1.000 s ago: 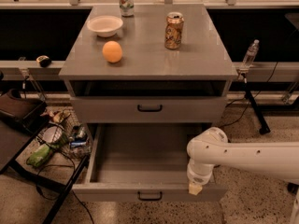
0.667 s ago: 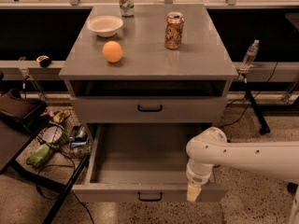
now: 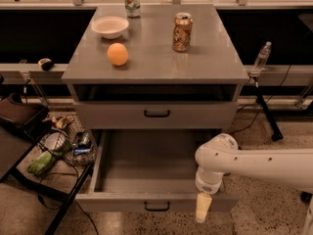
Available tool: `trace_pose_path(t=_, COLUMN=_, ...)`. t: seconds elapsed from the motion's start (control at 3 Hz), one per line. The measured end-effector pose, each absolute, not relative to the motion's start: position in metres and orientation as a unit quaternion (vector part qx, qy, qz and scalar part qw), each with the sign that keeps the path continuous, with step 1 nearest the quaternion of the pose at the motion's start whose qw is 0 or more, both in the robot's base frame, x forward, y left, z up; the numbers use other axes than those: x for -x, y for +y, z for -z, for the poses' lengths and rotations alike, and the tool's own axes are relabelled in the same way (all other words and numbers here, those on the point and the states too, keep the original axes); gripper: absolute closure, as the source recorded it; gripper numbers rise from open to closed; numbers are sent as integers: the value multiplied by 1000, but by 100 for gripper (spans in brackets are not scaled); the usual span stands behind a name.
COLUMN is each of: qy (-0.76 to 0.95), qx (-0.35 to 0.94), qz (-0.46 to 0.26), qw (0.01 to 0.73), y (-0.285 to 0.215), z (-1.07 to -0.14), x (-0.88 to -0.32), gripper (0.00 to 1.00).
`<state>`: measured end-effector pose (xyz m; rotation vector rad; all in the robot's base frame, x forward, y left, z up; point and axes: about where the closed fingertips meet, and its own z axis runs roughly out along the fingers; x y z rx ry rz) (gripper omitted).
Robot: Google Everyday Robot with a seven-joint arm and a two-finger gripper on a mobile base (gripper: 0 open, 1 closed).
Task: Open middle drawer
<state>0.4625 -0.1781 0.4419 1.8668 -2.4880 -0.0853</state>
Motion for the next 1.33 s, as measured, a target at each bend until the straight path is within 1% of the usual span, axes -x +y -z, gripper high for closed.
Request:
trace_pose_path(t=0.33, qy=-795, qx=-605, qz=33, qw=37, y=-186, z=-432, x=-429, gripper=18)
trace_pose_path(t=0.67, qy=-800, qx=-596, qz=42, qw=54, y=-190, z=-429, x=-380, gripper=49)
trace_pose_path(t=1.0, qy=-801, qx=-595, qz=42, qw=54, y=-190, z=-434, x=-380, gripper=72)
trace_pose_path(t=1.33, qy=-804, qx=-591, qz=44, qw=50, y=-190, z=-437, x=-378, gripper=68)
